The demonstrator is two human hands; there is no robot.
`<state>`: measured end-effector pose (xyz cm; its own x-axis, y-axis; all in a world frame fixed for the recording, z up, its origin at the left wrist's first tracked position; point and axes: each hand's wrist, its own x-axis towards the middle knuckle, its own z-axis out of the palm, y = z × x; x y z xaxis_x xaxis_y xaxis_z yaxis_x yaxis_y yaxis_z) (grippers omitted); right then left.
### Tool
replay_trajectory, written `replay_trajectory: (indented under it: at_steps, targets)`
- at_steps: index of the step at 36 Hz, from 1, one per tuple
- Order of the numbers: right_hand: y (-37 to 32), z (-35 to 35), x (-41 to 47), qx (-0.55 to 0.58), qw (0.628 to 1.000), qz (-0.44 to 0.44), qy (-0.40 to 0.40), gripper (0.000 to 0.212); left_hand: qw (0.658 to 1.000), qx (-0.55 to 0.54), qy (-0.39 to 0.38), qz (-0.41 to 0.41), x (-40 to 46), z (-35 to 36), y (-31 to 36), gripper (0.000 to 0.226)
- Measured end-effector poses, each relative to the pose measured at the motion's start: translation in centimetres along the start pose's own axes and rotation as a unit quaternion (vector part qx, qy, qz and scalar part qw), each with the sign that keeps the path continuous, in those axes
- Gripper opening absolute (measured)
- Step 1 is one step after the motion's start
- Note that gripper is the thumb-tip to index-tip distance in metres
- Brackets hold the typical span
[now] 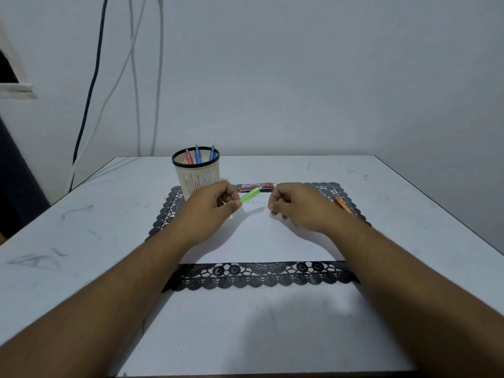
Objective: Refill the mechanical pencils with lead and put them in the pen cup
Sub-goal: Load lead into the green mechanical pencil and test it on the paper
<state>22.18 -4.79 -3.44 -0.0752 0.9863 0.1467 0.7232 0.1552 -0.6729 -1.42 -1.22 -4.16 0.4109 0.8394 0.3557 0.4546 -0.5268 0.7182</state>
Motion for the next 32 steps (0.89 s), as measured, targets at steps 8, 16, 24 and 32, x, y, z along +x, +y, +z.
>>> replay_trajectory:
  at_steps: [8, 16, 24, 32]
  targets:
    - [-0.3, -0.5, 0.2, 0.303, 0.949, 0.020, 0.079, 0.010, 1.000, -0.003, -0.002, 0.009, -0.2, -0.1, 0.4, 0.009]
    - [-0.8, 0.2, 0.2, 0.318, 0.944, 0.001, 0.082, 0.010, 1.000, -0.010, -0.003, 0.022, -0.3, -0.1, 0.7, 0.010]
    - [-1.1, 0.0, 0.0, 0.298, 0.949, -0.003, 0.104, 0.012, 1.000, -0.016, 0.002, 0.024, -0.3, 0.0, 0.8, 0.011]
    - [-1.2, 0.2, -0.2, 0.245, 0.964, -0.023, 0.103, 0.009, 0.999, -0.008, -0.003, 0.035, -0.4, -0.1, 0.7, 0.011]
